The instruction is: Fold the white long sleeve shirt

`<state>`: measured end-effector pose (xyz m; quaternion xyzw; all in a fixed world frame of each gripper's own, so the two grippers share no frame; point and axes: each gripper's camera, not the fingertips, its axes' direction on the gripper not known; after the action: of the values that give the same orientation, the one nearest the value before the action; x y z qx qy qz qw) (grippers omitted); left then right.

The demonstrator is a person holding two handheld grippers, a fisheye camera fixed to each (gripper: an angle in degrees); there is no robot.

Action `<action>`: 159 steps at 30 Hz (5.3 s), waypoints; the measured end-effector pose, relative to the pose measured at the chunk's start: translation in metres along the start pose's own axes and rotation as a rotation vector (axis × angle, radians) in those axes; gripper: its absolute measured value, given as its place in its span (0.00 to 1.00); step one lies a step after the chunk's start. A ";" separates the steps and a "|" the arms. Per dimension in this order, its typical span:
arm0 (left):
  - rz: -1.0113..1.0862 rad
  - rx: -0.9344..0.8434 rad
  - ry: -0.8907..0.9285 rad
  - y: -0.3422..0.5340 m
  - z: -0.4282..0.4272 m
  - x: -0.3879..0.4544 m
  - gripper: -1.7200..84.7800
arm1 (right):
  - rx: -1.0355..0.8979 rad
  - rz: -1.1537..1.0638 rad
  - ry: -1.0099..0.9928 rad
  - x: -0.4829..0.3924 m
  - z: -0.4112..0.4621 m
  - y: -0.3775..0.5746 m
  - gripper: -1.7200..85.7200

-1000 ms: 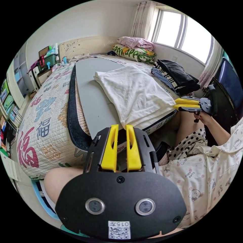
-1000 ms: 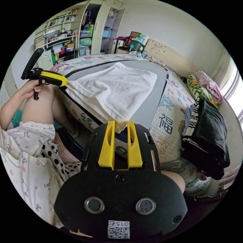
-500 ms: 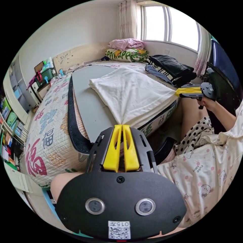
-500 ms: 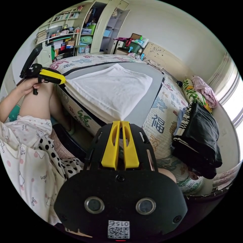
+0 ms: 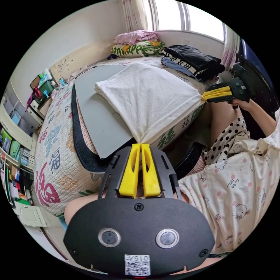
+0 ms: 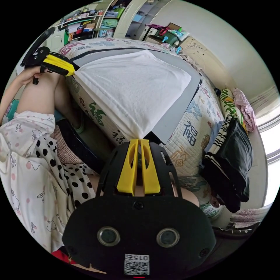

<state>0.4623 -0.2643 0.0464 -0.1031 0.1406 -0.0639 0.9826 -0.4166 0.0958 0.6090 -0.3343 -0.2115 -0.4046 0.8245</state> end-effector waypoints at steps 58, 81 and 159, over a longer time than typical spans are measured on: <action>-0.131 1.003 0.057 0.272 -0.091 -0.089 0.40 | 1.252 0.533 -0.202 0.058 -0.071 -0.466 0.35; -0.101 0.900 0.034 0.290 -0.067 -0.080 0.33 | 1.157 0.348 -0.173 -0.022 -0.037 -0.732 0.29; -0.538 0.423 0.369 -0.022 0.270 -0.351 0.23 | 0.908 0.932 -0.682 0.290 0.398 -0.302 0.15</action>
<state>0.2045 -0.1811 0.3973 0.0820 0.2666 -0.3643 0.8885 -0.5230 0.0953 1.1764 -0.1224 -0.4388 0.2419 0.8567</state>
